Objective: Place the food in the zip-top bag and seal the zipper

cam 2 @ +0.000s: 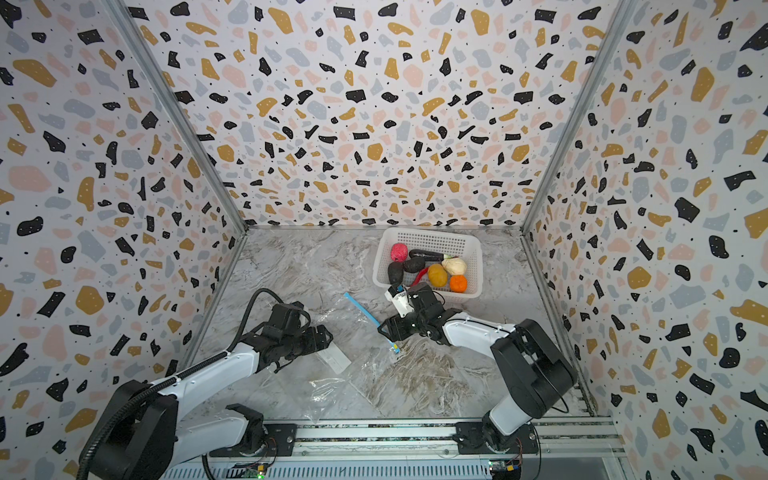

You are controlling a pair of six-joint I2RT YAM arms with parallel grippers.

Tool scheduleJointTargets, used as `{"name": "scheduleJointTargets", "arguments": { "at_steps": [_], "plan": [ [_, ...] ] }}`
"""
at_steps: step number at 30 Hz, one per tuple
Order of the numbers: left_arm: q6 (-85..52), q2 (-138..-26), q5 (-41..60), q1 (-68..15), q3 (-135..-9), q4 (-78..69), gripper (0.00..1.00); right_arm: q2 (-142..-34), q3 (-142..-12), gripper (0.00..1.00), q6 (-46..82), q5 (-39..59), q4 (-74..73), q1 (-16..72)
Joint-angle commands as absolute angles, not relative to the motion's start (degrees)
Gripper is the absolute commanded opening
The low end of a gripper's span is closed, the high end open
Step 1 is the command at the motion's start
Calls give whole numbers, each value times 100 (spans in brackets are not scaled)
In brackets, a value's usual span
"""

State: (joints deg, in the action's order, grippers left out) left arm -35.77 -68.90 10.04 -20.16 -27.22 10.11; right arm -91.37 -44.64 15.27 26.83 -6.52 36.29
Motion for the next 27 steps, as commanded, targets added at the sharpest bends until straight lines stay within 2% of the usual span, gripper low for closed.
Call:
{"name": "scheduleJointTargets", "arguments": {
  "at_steps": [1, 9, 17, 27],
  "plan": [
    [-3609, -6965, 811, -1856, -2570, 695, 90, -9386, -4735, 65, 1414, 2973, -929, 3664],
    [-3594, -6987, 685, -1758, -2391, 546, 90, -9866, -4948, 54, 1435, 3383, -993, 3768],
    [-3647, -7143, 795, -1756, -2312, 331, 89, -9833, -4920, 39, 1488, 3612, -991, 3783],
    [-3682, -7197, 887, -1758, -2241, 205, 89, -9764, -4815, 28, 1646, 3805, -1092, 3842]
  ]
}}
